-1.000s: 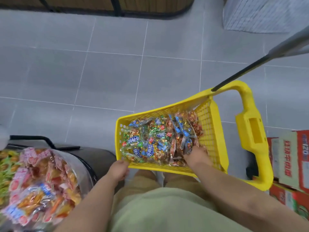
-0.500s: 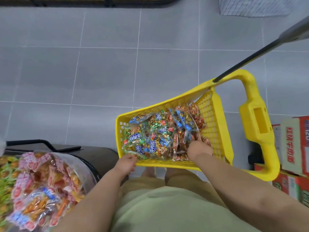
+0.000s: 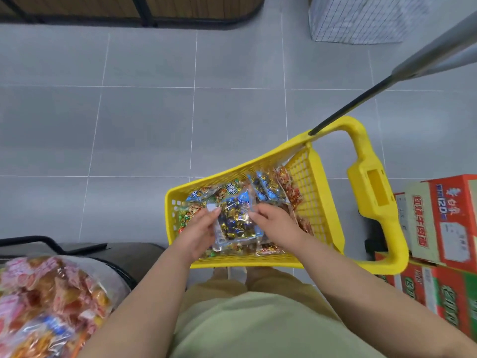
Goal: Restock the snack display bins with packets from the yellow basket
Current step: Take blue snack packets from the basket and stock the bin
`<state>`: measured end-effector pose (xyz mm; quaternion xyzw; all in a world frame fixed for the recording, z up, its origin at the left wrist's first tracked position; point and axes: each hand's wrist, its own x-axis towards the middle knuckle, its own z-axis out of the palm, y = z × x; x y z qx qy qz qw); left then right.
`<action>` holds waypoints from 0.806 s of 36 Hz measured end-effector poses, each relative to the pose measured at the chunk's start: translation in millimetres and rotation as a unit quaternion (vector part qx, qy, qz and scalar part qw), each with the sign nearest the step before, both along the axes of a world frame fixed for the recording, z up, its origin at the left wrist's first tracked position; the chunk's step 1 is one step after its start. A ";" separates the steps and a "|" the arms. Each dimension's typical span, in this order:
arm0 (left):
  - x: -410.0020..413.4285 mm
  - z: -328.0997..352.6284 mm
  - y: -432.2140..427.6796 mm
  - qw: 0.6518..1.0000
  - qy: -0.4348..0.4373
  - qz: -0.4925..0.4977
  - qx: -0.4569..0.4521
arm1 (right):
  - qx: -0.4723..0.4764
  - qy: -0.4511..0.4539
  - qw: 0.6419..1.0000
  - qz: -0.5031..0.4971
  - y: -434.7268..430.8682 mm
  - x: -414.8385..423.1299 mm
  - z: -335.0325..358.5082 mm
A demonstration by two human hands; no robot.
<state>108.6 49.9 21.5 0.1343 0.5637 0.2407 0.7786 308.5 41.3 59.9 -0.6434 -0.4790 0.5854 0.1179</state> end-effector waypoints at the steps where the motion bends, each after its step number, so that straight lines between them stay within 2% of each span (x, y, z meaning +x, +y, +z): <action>1: 0.1 0.3 0.2 1.000 -0.013 0.005 -0.001 | -0.017 0.015 1.000 -0.009 2.9 -1.8 -3.6; 4: 0.7 -0.6 -2.3 1.000 0.007 0.023 -0.012 | -0.025 0.010 0.997 -0.069 15.3 -4.4 -18.8; 7: -2.4 -8.1 -7.8 0.997 0.046 0.056 -0.031 | 0.065 -0.138 0.982 -0.111 31.6 1.8 -44.0; 9: -6.0 -12.1 -12.1 0.994 0.065 0.072 -0.052 | 0.088 -0.242 0.963 -0.080 43.2 9.2 -60.0; 12: -12.6 -16.3 -18.0 0.990 0.077 0.077 -0.087 | 0.003 -0.327 0.944 0.038 53.6 16.8 -77.6; 14: -16.9 -18.8 -20.9 0.987 0.101 0.069 -0.105 | -0.034 -0.331 0.941 0.058 56.3 18.1 -80.8; 19: -23.3 -23.0 -23.8 0.983 0.122 0.059 -0.121 | -0.001 -0.344 0.938 0.030 53.3 29.5 -73.9; 22: -25.9 -24.9 -20.4 0.977 0.159 0.050 -0.134 | 0.050 -0.330 0.942 -0.017 45.1 42.3 -58.2; 26: -23.8 -29.3 -11.4 0.973 0.192 0.014 -0.128 | 0.158 -0.349 0.923 -0.038 25.8 49.7 -28.2; 27: -22.8 -29.9 -9.3 0.973 0.198 -0.001 -0.122 | 0.181 -0.330 0.925 -0.042 20.6 48.6 -21.9; 29: -20.7 -27.5 -5.1 0.973 0.200 -0.020 -0.110 | 0.190 -0.224 0.952 -0.091 10.4 42.3 -14.4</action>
